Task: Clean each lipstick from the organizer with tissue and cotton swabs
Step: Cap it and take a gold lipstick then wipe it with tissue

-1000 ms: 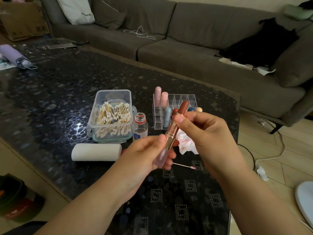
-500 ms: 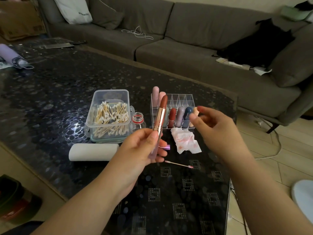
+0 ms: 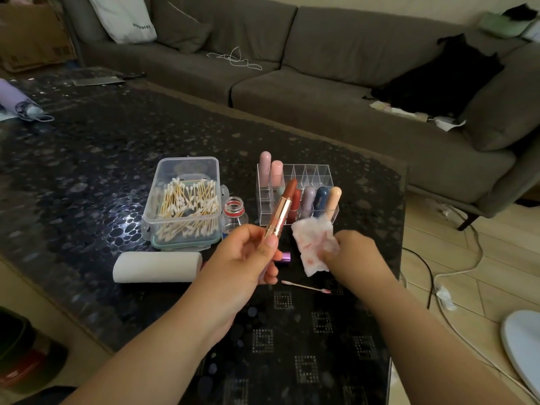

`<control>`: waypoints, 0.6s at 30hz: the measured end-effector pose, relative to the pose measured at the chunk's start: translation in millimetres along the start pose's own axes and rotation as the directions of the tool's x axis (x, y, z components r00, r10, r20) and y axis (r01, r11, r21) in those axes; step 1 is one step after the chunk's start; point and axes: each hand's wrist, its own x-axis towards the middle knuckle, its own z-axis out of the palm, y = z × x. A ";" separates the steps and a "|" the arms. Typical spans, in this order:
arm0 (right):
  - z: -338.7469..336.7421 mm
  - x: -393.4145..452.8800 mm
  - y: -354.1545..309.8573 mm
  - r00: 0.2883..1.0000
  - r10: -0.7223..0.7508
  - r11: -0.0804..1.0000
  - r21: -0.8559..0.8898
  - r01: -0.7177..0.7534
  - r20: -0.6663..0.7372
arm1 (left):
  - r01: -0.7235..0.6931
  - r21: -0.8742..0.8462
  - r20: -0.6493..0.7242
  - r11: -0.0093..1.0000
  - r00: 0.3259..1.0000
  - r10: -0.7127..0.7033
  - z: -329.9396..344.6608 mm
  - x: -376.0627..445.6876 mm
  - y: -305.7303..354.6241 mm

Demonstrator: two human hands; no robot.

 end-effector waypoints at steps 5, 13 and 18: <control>-38.4 -27.6 -0.6 0.983 -0.159 0.960 0.217 0.176 -0.091 | -0.027 0.011 0.045 1.000 0.999 0.027 3.2 -1.7 1.3; -44.3 -54.6 -4.7 0.890 -0.455 0.547 0.777 0.313 -0.038 | -0.063 0.000 0.140 0.998 0.988 0.062 13.2 -10.5 1.6; -43.7 -55.4 -8.7 0.833 -0.551 0.319 0.933 0.165 0.042 | -0.039 -0.037 0.130 0.999 0.991 0.043 13.9 -11.3 1.6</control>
